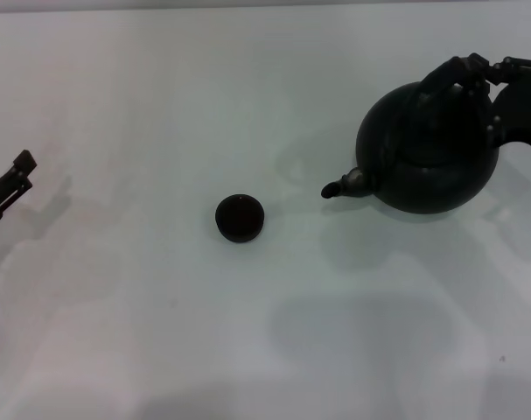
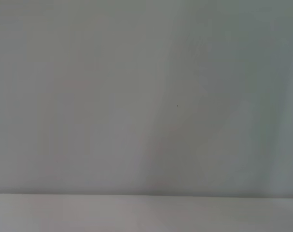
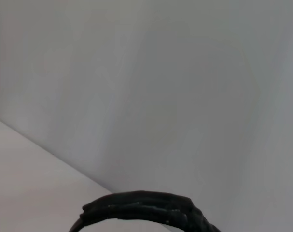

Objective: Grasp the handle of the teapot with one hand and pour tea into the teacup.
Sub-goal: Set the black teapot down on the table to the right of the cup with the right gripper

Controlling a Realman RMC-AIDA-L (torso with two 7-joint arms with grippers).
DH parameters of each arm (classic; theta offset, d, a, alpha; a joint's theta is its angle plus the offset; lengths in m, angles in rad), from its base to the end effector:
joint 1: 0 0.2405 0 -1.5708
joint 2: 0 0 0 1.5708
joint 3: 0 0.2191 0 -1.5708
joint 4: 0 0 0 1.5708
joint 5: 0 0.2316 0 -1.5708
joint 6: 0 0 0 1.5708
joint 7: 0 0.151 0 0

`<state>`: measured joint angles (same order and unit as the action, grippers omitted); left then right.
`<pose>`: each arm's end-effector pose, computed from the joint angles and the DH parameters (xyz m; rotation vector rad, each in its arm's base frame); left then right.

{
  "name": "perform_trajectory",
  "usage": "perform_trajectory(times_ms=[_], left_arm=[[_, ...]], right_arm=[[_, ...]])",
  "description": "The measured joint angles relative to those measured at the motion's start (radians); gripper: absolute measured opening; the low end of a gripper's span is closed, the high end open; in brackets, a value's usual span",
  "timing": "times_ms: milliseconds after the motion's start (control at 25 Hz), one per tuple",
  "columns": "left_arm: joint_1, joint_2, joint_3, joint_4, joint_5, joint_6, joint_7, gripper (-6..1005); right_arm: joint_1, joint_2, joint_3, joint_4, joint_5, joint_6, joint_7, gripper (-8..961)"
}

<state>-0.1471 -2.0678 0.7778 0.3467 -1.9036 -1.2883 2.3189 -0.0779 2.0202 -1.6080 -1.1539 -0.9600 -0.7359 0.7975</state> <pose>-0.3727 0.2515 0.0226 -1.8943 -0.7810 -0.7390 0.2586 0.3152 0.0219 -2.1154 0.2511 0.4705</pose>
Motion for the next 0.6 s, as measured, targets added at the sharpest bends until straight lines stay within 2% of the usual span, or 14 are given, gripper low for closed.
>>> perform_trajectory(times_ms=[600], left_arm=[[-0.006, 0.0, 0.003, 0.0, 0.0, -0.001, -0.003, 872]], right_arm=[[0.044, -0.003, 0.008, 0.117, 0.045, -0.059, -0.042, 107]])
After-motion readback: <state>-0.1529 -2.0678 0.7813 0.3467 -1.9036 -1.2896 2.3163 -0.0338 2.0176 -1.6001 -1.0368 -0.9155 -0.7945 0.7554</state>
